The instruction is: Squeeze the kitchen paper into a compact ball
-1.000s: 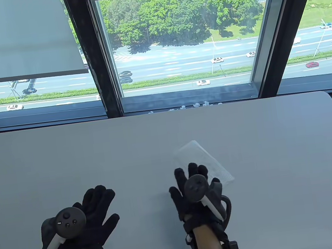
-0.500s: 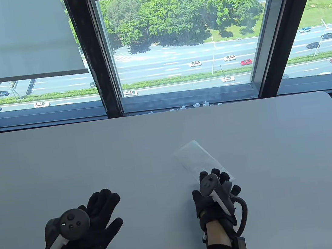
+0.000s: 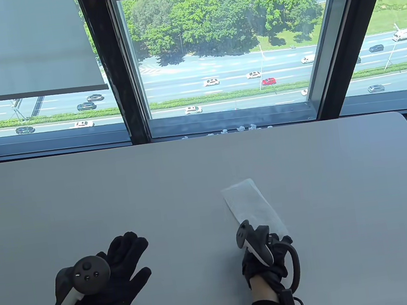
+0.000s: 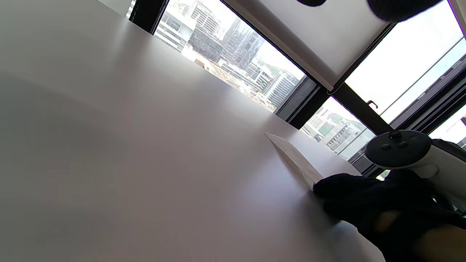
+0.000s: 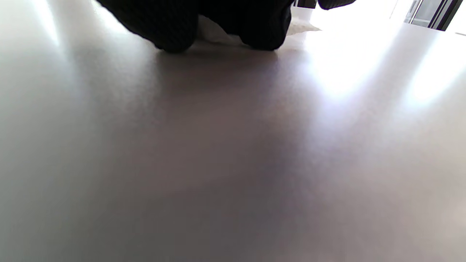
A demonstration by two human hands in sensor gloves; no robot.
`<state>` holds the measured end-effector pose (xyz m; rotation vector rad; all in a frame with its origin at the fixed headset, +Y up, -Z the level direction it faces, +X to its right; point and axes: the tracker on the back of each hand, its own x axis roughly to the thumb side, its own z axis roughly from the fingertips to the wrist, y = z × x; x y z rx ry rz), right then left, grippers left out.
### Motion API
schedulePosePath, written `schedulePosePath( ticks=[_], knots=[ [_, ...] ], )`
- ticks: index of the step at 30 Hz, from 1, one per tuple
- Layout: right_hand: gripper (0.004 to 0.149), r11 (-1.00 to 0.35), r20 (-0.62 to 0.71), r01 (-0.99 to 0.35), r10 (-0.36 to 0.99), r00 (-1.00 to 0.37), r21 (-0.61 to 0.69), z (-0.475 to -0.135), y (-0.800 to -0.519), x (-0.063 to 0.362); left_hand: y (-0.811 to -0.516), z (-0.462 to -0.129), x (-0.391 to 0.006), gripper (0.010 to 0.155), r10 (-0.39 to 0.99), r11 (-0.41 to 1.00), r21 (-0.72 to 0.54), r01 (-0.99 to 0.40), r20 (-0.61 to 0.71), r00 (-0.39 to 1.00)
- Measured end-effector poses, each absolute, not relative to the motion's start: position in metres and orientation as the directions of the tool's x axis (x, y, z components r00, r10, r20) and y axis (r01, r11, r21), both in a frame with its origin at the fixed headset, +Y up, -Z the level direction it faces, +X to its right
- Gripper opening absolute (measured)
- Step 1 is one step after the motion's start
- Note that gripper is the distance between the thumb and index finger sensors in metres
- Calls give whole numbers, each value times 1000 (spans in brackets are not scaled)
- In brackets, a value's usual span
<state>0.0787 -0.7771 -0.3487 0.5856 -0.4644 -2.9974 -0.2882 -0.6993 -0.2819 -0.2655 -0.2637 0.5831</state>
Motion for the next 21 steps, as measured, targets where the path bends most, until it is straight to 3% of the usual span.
schedulePosePath(
  ticks=[2, 8, 13, 15, 17, 21],
  knots=[
    [38, -954, -359, -3, -110, -927, 299, -349, -779, 77, -699, -282, -288, 75, 573, 801, -321, -505, 168, 802],
    [35, -947, -373, -92, -32, -927, 308, -349, -776, 83, -699, -282, -287, 75, 572, 801, -326, -501, 171, 802],
    [36, -877, -341, -418, 328, -881, 238, -350, -747, 76, -699, -282, -287, 75, 571, 802, -330, -499, 173, 803],
    [36, -748, -236, -632, 589, -773, 204, -346, -720, 61, -699, -281, -286, 77, 570, 803, -329, -497, 182, 801],
    [37, -579, -119, -776, 777, -618, 250, -337, -699, 42, -697, -280, -284, 83, 559, 814, -316, -487, 199, 805],
    [37, -327, 36, -821, 935, -352, 467, -314, -684, -1, -691, -275, -277, 103, 588, 801, -335, -496, 281, 759]
  ],
)
